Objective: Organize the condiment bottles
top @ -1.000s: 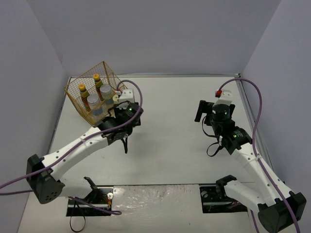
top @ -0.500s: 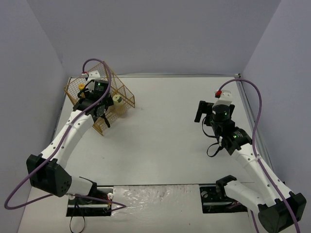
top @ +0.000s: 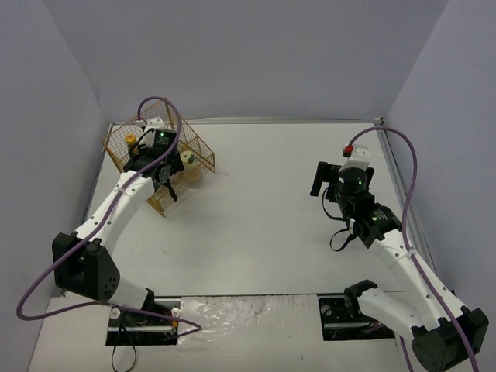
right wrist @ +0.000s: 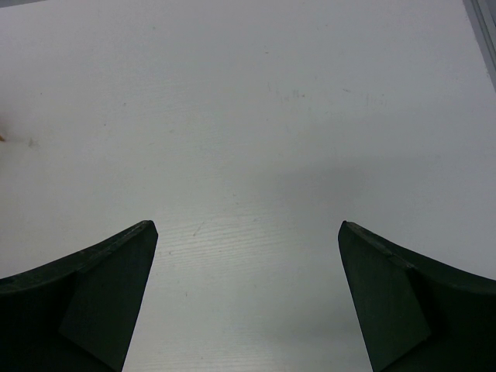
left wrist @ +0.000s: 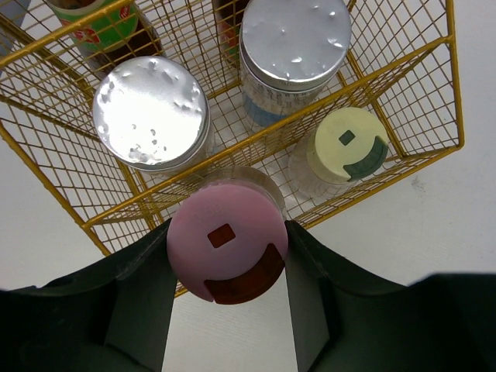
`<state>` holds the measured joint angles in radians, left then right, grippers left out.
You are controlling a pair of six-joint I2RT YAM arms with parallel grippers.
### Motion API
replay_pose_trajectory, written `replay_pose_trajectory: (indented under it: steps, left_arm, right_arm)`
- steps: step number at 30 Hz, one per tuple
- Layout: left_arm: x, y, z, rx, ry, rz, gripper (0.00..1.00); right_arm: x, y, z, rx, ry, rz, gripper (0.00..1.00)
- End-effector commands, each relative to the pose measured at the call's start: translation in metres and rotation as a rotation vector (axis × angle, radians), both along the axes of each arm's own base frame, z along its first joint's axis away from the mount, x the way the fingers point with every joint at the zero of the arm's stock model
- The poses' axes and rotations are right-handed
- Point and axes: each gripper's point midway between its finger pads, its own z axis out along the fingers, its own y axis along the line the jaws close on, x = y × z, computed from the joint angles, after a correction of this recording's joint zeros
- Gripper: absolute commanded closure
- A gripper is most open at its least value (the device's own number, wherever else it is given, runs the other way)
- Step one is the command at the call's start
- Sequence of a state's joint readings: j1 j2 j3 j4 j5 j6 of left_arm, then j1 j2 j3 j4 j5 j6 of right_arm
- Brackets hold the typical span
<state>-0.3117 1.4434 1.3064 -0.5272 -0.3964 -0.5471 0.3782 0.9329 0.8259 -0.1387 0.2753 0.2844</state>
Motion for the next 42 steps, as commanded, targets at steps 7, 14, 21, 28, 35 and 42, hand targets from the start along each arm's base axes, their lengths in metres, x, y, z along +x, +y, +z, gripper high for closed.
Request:
replay_pose_trajectory:
  steps: [7,14,21,28,35,42]
  left_arm:
    - [0.025,0.000,-0.029,-0.021,-0.010,0.039,0.56]
    - [0.019,-0.001,-0.031,-0.028,0.008,0.031,0.25]
    - [0.001,0.000,0.020,-0.051,-0.061,-0.011,0.03]
    - [-0.051,0.008,0.089,-0.050,-0.185,-0.123,0.03]
    - [-0.133,0.038,0.120,0.019,-0.385,-0.181,0.03]
    - [-0.183,0.069,0.080,0.048,-0.398,-0.092,0.03]
  right_arm:
    - [0.007,0.002,0.020,0.028,-0.085,0.011,0.00]
    - [0.006,0.005,0.022,0.032,-0.087,0.027,0.00]
    - [0.003,0.007,0.044,0.052,-0.141,0.048,0.00]
    - [-0.011,0.007,0.089,0.088,-0.243,0.082,0.00]
    - [-0.040,-0.013,0.141,0.104,-0.367,0.042,0.00]
    - [-0.067,-0.035,0.154,0.082,-0.444,-0.009,0.00]
